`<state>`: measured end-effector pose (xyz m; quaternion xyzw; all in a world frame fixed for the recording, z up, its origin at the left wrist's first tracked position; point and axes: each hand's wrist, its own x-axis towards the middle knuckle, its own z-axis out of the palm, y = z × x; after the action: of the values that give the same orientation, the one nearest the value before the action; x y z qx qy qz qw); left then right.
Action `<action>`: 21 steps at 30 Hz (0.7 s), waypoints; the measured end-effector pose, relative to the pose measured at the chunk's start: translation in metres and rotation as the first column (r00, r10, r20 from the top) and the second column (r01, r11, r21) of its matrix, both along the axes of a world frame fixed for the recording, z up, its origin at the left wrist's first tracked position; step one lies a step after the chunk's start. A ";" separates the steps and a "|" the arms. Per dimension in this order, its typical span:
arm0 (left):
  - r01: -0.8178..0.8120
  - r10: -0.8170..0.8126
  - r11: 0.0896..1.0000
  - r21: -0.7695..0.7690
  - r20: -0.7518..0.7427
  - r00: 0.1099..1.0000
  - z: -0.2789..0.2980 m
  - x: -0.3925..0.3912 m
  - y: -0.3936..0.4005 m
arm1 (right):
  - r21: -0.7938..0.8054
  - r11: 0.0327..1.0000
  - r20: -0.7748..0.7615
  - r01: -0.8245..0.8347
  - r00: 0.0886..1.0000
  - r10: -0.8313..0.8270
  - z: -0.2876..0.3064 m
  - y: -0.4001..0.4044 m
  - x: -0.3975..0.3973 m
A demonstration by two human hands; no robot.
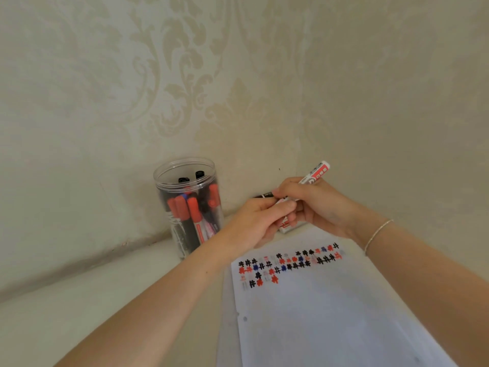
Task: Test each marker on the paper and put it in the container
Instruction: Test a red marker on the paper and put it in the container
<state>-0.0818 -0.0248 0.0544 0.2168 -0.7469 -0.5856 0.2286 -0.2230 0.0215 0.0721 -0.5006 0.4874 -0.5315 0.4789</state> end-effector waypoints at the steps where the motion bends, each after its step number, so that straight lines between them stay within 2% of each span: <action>1: 0.002 -0.002 1.000 0.026 0.028 1.000 -0.001 0.001 0.001 | 0.008 1.000 0.005 0.002 1.000 -0.002 -0.003 0.003 0.001; 8: 0.036 -0.063 0.991 0.128 0.208 0.976 -0.012 0.008 0.013 | 0.060 0.998 0.054 0.026 0.998 -0.029 -0.027 0.022 0.007; 14: 0.048 -0.119 0.971 0.232 0.298 0.947 -0.018 0.014 0.012 | 0.106 0.992 0.044 -0.062 0.997 0.057 -0.030 0.027 0.008; 17: 0.069 -0.131 0.977 0.203 0.309 0.942 -0.021 0.018 0.009 | 0.098 0.994 0.052 -0.054 0.997 0.049 -0.027 0.025 0.008; 19: 0.062 -0.110 0.986 0.154 0.326 0.939 -0.019 0.022 0.005 | 0.073 0.997 0.126 0.026 0.991 -0.035 -0.028 0.023 0.005; 21: -0.001 -0.012 0.999 0.034 0.360 0.933 -0.022 0.026 -0.001 | 0.081 0.985 0.227 0.155 0.959 -0.170 -0.032 0.021 -0.002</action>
<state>-0.0556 -0.0257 0.0328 0.3221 -0.7668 -0.5490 0.0825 -0.2254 0.0426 0.0400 -0.3780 0.4837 -0.6086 0.5027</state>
